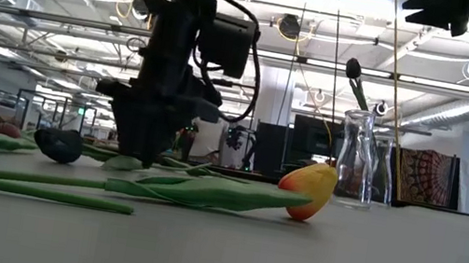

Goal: Sort flowers into vase by color
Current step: Put the middle black tulip into the top transparent vase

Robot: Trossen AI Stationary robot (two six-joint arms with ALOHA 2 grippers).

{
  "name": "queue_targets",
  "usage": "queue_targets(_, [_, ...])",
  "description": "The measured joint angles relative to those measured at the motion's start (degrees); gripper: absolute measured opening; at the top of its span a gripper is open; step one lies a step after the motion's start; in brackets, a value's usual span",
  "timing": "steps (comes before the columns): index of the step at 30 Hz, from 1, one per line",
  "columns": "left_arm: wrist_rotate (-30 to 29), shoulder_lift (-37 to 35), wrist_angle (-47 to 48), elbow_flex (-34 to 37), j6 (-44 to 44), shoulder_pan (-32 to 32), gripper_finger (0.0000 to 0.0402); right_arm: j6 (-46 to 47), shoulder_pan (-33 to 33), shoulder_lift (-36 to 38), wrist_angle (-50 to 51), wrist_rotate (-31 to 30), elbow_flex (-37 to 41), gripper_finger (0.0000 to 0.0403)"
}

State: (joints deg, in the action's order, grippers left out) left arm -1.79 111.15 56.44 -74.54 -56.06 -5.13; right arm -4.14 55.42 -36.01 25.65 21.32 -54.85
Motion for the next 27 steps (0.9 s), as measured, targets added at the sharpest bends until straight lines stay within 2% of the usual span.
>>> queue_targets(6, [-0.10, 0.00, -0.43, 0.00, 0.89, 0.00, 0.0192, -0.18, 0.00, 0.00, -0.04, 0.00, 0.00, 0.0233])
queue_targets(12, [-1.36, 0.00, -0.48, 0.94, 2.45, -0.73, 0.0168, -0.20, 0.00, 0.00, -0.07, -0.02, 0.00, 0.0233])
queue_targets(18, [2.32, -0.04, -1.07, 2.71, 2.43, -1.29, 0.0149, -0.20, 0.00, 0.00, -0.07, -0.02, 0.00, 0.0233])
queue_targets(27, [3.81, -0.04, -2.18, 2.73, 2.45, -1.29, 0.0148, -0.20, 0.00, 0.00, -0.07, -0.04, 0.00, 0.0233])
